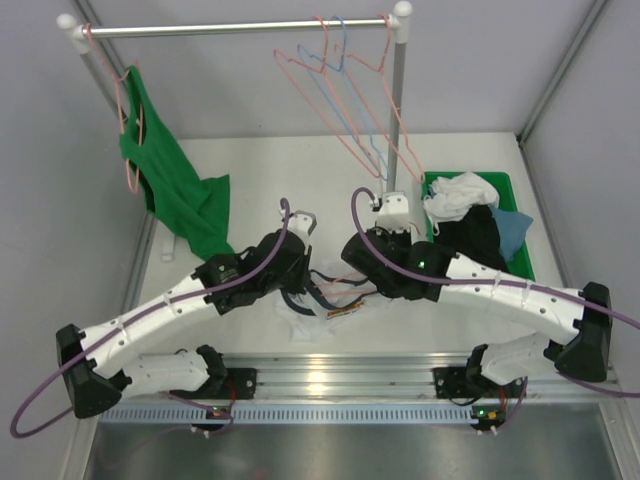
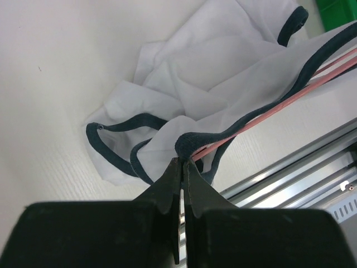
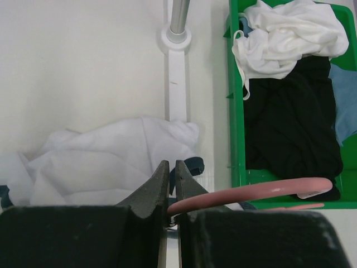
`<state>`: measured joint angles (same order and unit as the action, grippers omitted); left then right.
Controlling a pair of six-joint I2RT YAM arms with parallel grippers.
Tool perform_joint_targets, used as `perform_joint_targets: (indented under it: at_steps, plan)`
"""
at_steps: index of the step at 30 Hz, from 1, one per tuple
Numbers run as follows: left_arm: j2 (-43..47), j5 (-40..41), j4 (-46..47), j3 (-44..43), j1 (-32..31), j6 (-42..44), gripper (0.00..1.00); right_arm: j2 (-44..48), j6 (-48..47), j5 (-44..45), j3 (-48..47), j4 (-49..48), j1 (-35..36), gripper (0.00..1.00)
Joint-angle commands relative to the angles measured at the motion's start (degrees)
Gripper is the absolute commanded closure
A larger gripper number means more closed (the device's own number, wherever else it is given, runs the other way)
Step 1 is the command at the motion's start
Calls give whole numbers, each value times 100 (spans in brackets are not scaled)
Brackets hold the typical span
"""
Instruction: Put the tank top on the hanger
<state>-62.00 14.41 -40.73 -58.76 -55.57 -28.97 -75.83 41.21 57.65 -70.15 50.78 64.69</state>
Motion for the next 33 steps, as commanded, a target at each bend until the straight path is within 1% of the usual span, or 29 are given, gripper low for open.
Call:
perform_joint_targets:
  at_steps: [1,12,33]
  plan:
    - [-145,-70,83,-390,-6,137,100,-45,63,80,-411,-139,-44,100]
    - [-454,26,56,-812,-6,208,100,-371,-69,-87,-596,-508,-35,100]
    - [-383,-18,610,-768,2,164,100,-634,-324,-351,-851,-939,-35,100]
